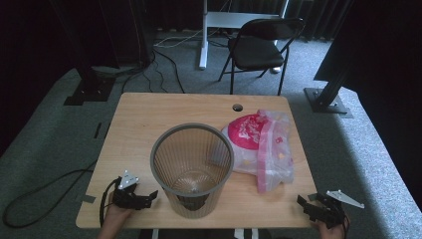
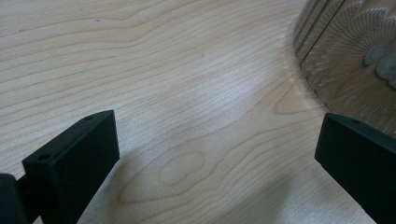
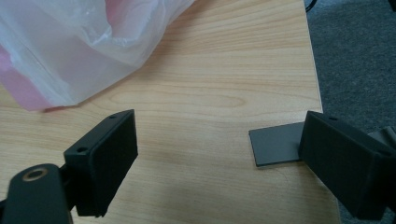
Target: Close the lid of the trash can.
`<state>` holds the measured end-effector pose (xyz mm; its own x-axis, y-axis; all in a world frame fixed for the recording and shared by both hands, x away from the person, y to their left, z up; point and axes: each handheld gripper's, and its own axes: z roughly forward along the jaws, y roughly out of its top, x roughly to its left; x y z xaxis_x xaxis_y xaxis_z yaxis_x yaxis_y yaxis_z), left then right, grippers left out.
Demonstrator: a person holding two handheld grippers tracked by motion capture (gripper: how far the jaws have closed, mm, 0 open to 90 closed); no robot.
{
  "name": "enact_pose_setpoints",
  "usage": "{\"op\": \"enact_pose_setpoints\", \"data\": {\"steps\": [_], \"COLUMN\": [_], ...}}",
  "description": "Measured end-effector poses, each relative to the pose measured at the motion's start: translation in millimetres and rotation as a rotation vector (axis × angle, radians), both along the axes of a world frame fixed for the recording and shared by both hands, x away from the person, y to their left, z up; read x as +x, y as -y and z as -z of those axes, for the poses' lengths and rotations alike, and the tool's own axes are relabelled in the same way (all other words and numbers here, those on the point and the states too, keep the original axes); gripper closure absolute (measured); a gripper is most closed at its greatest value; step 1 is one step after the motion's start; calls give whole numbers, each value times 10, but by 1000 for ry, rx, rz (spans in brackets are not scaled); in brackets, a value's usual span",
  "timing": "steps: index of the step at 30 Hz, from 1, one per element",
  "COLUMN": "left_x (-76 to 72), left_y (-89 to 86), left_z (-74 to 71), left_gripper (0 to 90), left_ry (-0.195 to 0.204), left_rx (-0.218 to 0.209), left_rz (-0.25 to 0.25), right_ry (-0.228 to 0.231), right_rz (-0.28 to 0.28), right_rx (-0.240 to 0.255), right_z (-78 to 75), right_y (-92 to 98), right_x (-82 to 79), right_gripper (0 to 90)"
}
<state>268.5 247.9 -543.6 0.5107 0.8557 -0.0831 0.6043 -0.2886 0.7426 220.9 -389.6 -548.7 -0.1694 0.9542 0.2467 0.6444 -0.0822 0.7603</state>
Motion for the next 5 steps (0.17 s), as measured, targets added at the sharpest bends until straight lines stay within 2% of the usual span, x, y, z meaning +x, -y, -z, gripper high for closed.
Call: {"op": "enact_pose_setpoints", "data": {"steps": [5], "left_x": [0], "left_y": [-3], "left_z": [1], "left_gripper": [0], "left_ry": [1], "left_rx": [-8], "left_rz": [-2], "right_ry": [4], "right_rz": [-3], "right_rx": [1], "right_z": [2], "right_y": [-2], "right_x": [-4], "right_gripper": [110]}}
